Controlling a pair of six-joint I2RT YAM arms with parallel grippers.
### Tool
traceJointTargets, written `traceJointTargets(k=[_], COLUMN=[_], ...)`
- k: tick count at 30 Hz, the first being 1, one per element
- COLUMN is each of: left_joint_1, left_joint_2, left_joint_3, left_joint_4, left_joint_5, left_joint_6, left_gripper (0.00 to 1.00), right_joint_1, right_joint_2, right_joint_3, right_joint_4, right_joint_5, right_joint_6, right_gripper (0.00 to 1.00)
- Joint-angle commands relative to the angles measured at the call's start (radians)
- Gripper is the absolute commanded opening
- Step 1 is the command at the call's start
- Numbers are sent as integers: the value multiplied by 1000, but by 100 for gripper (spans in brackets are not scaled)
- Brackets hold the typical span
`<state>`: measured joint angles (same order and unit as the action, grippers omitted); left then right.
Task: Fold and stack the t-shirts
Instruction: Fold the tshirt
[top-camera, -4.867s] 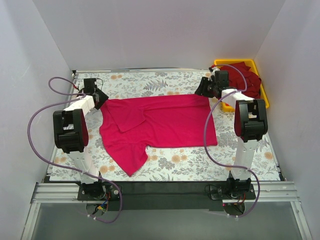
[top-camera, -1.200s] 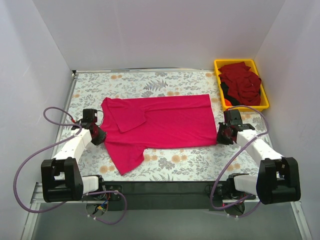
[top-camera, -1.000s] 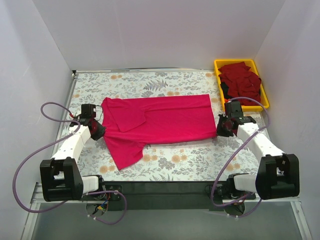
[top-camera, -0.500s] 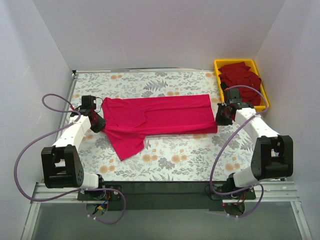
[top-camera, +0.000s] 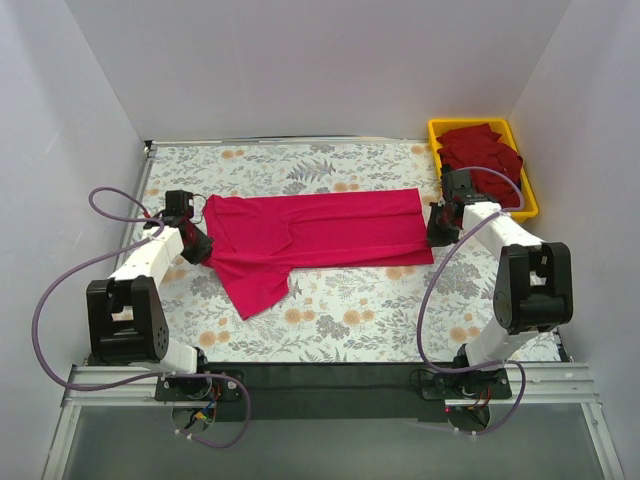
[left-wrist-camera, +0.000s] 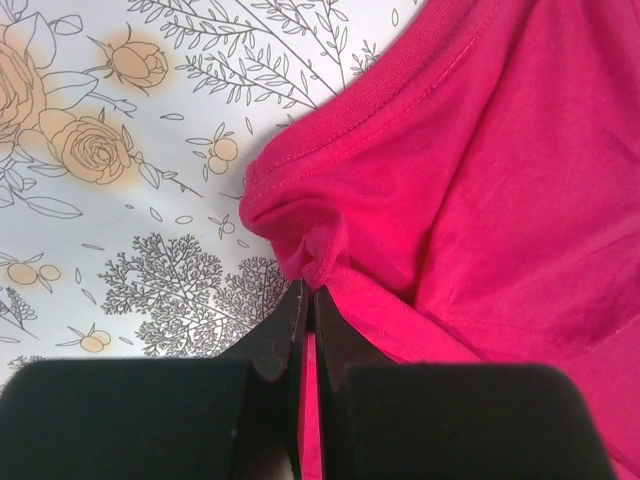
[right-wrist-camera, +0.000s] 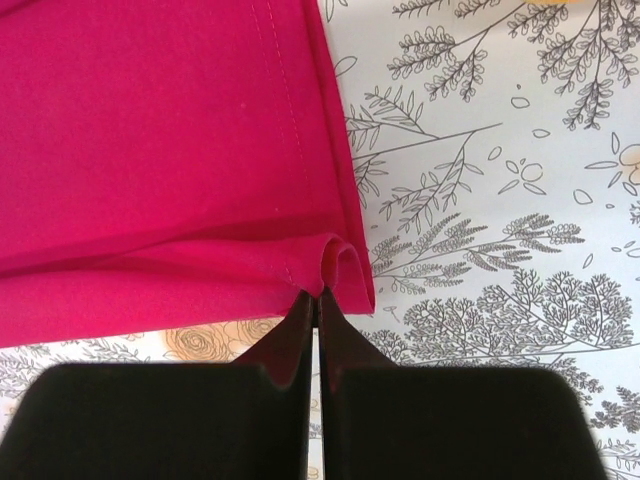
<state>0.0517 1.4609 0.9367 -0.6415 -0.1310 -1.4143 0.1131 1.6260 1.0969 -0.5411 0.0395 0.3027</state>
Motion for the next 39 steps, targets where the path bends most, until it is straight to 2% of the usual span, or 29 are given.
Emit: traceJointTargets(k=[1, 35, 36, 37, 39], left_joint_1=[11, 16, 17, 17, 17], left_joint_2=[6, 92, 99, 102, 93], left_joint_3=[36, 60, 59, 59, 63], left_joint_4=[39, 114, 117, 124, 128], left_joint_5=[8, 27, 30, 33, 40], left_joint_6=[-6, -5, -3, -2, 8], left_gripper=[0, 0, 1, 7, 16], right_joint_1=[-4, -30, -32, -32, -30], right_joint_2=[18, 149, 150, 150, 146], right_joint_3=[60, 78, 78, 78, 80], right_joint_4=[41, 118, 119, 124, 127], right_joint_5=[14, -29, -26, -26, -32], right_joint_6=[4, 33, 33, 35, 30], right_gripper=[1, 1, 1, 2, 14])
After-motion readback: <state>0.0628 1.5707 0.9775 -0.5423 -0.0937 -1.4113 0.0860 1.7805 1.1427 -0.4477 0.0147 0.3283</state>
